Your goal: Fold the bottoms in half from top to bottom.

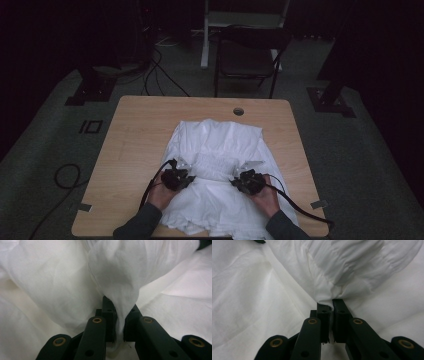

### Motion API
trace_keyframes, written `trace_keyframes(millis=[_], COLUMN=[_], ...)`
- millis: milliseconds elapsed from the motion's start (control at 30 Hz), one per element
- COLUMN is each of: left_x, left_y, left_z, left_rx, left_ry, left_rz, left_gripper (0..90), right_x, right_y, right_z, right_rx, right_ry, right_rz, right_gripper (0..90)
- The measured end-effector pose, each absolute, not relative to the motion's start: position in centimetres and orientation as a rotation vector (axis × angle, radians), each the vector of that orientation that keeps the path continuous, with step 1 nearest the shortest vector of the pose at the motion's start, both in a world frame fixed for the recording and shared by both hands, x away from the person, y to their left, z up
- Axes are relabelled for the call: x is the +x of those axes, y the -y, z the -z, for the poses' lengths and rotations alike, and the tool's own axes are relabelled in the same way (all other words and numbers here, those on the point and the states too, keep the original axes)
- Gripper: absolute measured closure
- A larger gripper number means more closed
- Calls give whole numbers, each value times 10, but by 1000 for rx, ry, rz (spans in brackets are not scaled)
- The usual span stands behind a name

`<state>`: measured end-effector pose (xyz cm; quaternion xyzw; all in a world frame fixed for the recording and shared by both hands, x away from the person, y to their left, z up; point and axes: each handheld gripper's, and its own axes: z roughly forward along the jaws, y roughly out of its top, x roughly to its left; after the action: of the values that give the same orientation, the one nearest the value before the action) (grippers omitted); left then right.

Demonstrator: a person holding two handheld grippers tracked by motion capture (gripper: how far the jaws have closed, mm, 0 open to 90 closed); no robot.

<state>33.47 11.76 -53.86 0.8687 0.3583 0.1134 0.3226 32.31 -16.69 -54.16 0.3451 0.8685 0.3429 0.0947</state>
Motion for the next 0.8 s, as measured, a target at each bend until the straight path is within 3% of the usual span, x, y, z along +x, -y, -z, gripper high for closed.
trace_keyframes(millis=[367, 400, 567, 667, 800], left_x=[391, 394, 398, 398, 396], left_y=[-114, -113, -111, -112, -112], left_z=[537, 536, 534, 534, 531], left_rx=[2261, 2259, 2272, 2266, 2257], left_ry=[-1037, -1046, -1046, -1044, -1037], left_rz=[-366, -365, -350, -323, -306], left_gripper=[821, 818, 777, 725, 621], right_x=[393, 398, 410, 416, 428], right_y=[155, 156, 165, 172, 179], right_z=[540, 540, 530, 521, 514], right_rx=[1139, 1155, 1203, 1239, 1316], right_ry=[-2494, -2493, -2496, -2449, -2381], right_rz=[-999, -1007, -1142, -1233, -1300], right_gripper=[839, 807, 449, 334, 253])
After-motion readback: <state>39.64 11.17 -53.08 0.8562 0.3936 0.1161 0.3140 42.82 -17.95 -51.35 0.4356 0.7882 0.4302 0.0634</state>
